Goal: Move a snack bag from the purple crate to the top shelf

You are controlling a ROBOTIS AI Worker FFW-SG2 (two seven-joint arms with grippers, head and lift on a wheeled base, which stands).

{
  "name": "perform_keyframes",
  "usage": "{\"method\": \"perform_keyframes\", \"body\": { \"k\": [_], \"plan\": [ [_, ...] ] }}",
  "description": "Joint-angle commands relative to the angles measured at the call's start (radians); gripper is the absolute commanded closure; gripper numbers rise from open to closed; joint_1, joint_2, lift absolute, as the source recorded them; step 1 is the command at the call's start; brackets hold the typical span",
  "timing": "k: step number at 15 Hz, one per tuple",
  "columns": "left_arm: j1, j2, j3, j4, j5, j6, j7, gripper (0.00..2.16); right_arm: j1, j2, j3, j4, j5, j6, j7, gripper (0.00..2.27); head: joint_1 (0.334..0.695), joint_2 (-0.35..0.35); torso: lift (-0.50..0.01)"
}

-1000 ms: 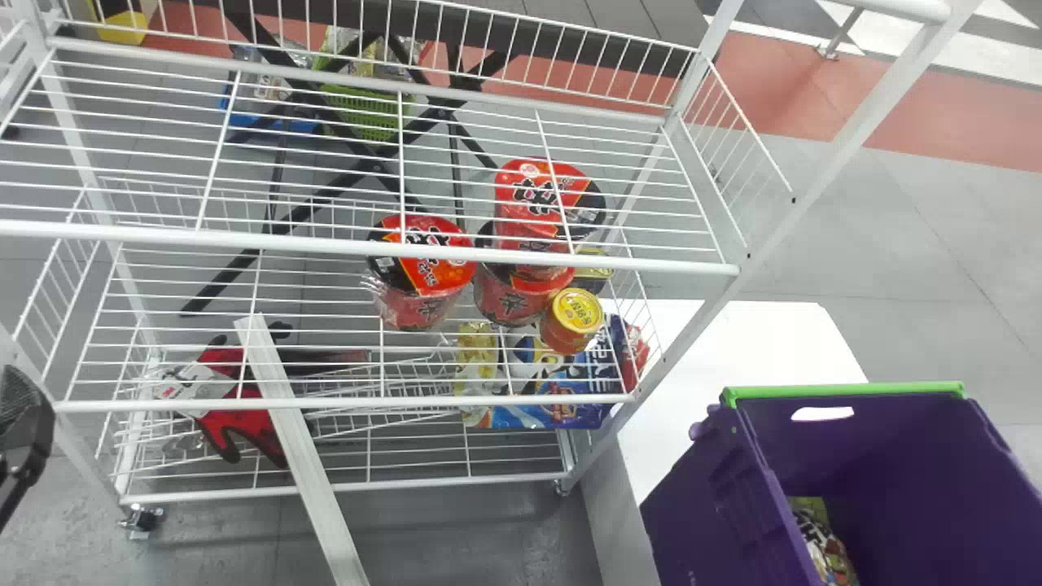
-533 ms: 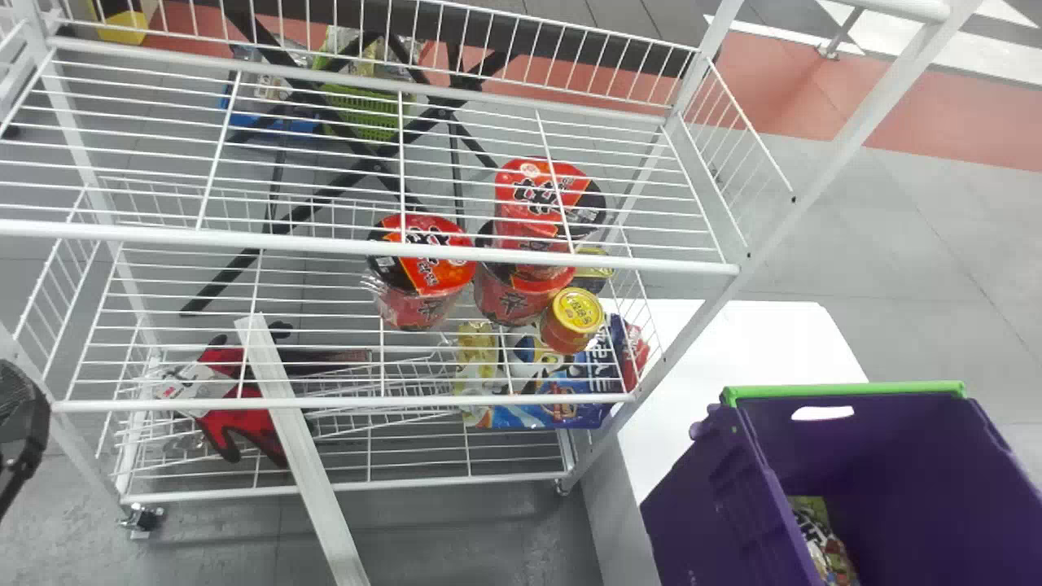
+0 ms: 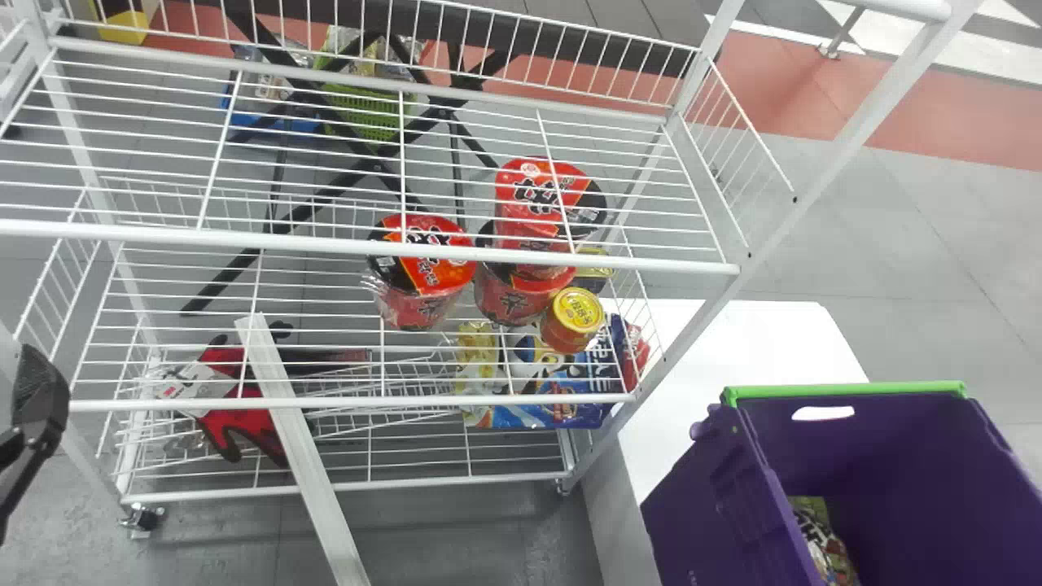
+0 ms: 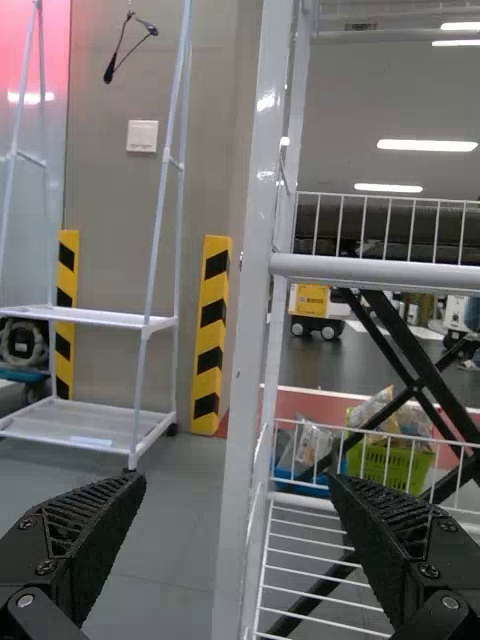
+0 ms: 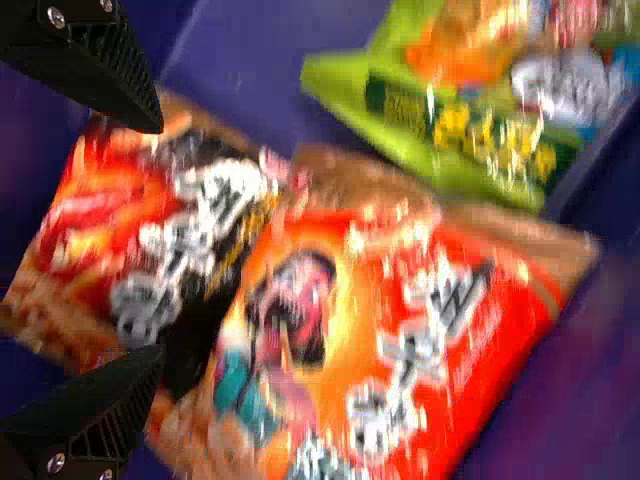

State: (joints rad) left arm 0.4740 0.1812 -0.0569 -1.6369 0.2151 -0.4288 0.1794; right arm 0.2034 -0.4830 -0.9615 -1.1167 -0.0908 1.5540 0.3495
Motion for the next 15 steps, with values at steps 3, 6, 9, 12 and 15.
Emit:
{"method": "perform_keyframes", "body": {
  "k": [3,6,9,12,15],
  "plan": [
    [-0.014,0.001,-0.017,0.016,0.003,-0.001,0.0,0.15,-0.03,-0.039,0.086,0.058,0.051,-0.113,-0.007,0.0,0.695,-0.35,-0.451],
    [-0.009,0.001,-0.017,0.017,0.003,-0.004,0.002,0.15,-0.071,-0.036,0.167,0.071,0.14,-0.165,0.014,0.0,0.695,-0.35,-0.451],
    [-0.002,0.001,-0.014,0.017,0.003,-0.017,0.008,0.14,-0.082,-0.034,0.211,0.103,0.163,-0.254,0.066,0.0,0.695,-0.35,-0.451],
    [0.001,0.0,-0.012,0.02,0.003,-0.026,0.009,0.14,-0.082,-0.025,0.247,0.135,0.223,-0.358,0.16,0.0,0.695,-0.35,-0.451],
    [0.003,0.0,-0.014,0.023,0.003,-0.029,0.009,0.14,-0.082,-0.014,0.262,0.161,0.263,-0.438,0.23,0.0,0.695,-0.35,-0.451]
  ]
}}
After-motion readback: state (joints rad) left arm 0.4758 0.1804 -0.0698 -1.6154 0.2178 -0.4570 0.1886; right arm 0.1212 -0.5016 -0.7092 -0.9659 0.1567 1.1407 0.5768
